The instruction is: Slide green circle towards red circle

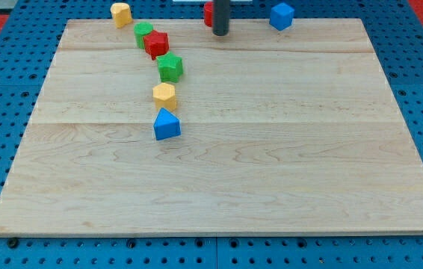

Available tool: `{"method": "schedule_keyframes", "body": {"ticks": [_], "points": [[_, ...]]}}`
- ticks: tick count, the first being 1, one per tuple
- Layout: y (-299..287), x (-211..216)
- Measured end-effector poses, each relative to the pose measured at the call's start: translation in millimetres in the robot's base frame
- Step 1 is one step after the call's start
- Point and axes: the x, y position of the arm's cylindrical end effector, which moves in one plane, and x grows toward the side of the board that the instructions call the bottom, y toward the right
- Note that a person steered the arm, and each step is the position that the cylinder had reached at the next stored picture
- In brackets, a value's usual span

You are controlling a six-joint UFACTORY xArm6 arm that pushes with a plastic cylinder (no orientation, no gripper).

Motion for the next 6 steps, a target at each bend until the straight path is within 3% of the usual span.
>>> {"method": "schedule_keyframes", "body": {"ticks": [2, 3, 4, 6], "points": [[-119.1, -13.6], [-161.7, 9.1], [-167.7, 36.2], [-95.4, 18.6]]}}
